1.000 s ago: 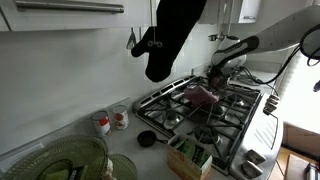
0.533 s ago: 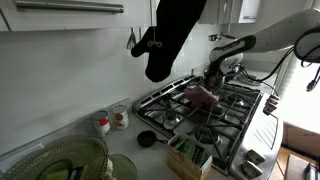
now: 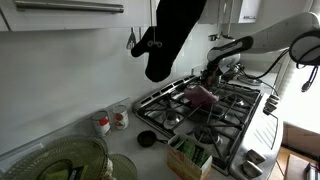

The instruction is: Slide the silver pot to the top right cooker on the hob of the stove, pick up the purple cloth and wipe the bottom right cooker on the hob of the stove, put the purple cloth back on the job of the stove

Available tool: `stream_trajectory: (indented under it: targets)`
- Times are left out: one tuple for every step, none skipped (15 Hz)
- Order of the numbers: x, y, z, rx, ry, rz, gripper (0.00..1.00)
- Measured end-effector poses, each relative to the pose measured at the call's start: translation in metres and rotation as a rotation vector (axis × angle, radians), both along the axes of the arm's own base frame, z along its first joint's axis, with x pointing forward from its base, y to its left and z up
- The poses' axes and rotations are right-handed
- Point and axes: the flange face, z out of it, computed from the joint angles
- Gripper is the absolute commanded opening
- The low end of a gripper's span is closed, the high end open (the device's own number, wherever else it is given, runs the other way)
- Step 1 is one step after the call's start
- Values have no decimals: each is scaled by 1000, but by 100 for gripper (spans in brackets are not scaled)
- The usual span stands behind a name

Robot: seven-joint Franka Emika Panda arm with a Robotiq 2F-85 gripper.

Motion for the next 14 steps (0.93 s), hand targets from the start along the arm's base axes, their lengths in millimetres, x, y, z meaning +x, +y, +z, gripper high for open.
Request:
stream_trajectory:
  targets:
    - [1, 0, 0, -3, 0, 10, 21]
    - [1, 0, 0, -6, 0, 18, 32]
    - [1, 0, 0, -8, 1, 25, 38]
    - [1, 0, -5, -7, 7, 29, 46]
    - [2, 0, -13, -2, 16, 31, 53]
    - [4, 0, -13, -5, 9, 32, 62]
    - [5, 1, -14, -4, 9, 35, 68]
    - [6, 3, -13, -3, 6, 41, 75]
    - [7, 5, -13, 0, 2, 48, 84]
    - [8, 8, -11, -1, -7, 56, 90]
    - [10, 10, -8, -5, -21, 63, 97]
    - [12, 12, -3, -11, -36, 66, 100]
    - [13, 14, 4, -22, -57, 67, 100]
    - [14, 15, 12, -40, -88, 65, 100]
